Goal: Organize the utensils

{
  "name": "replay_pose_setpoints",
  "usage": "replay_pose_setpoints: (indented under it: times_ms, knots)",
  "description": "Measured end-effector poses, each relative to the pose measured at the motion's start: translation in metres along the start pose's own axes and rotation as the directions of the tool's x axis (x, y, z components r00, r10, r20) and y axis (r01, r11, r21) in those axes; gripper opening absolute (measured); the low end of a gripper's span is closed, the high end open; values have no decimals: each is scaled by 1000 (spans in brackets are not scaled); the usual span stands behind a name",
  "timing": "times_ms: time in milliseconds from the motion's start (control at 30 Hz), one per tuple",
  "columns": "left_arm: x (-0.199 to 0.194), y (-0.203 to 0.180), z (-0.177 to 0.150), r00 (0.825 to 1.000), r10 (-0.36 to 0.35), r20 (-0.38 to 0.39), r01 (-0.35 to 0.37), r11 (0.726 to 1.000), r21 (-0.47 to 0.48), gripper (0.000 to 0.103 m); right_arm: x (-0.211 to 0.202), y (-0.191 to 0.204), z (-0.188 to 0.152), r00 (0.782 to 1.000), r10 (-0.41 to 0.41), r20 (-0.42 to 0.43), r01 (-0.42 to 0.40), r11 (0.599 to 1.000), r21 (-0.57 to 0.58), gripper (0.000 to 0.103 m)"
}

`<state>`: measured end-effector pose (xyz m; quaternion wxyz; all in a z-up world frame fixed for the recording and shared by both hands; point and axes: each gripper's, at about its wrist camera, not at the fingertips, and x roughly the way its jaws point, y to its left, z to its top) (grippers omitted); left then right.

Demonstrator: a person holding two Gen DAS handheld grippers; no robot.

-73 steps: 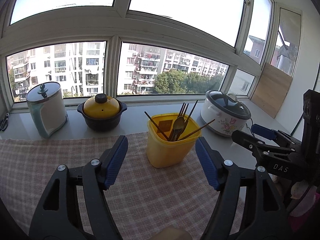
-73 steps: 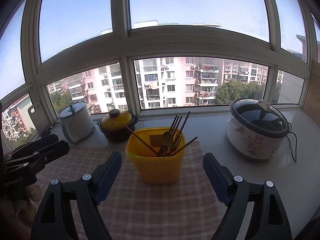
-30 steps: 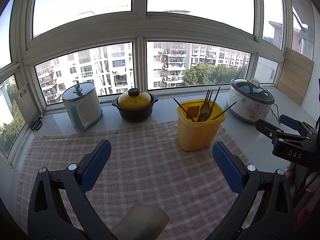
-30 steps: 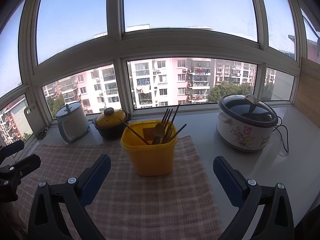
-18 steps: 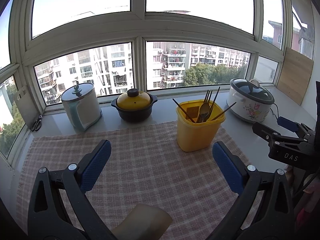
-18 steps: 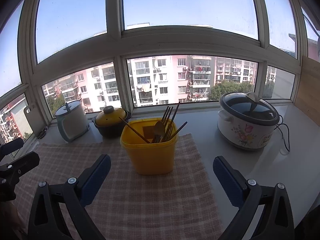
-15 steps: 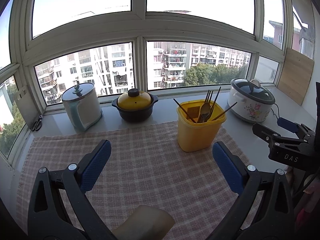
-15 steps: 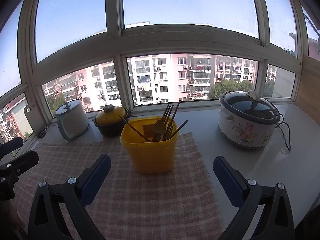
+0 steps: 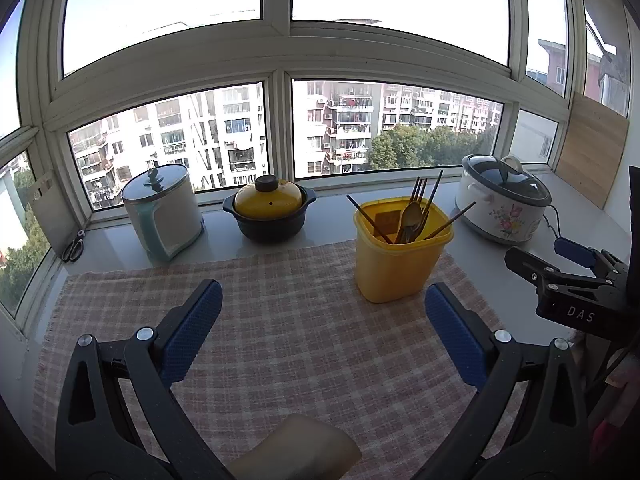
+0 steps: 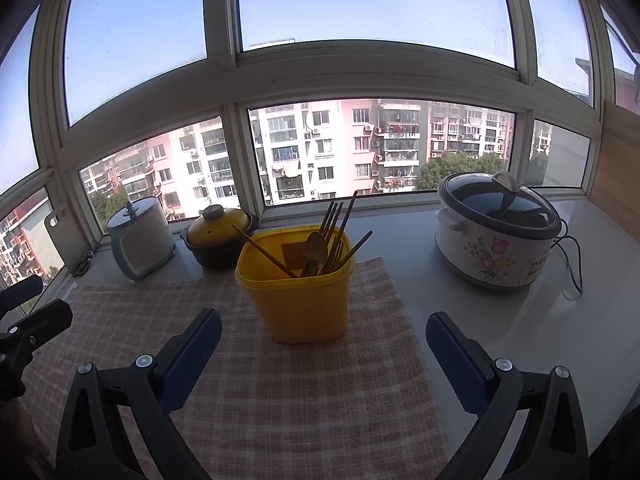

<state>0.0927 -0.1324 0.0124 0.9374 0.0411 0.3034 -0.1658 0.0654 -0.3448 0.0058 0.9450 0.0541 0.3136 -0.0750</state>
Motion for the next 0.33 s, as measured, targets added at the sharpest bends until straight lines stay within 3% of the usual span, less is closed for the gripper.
replay_pose_setpoints:
  times_ms: [333]
  knots:
    - [1, -3, -2, 1000, 6, 13, -6, 1000, 10, 103, 3, -2, -2, 1000, -4, -10, 4, 1000, 9, 103]
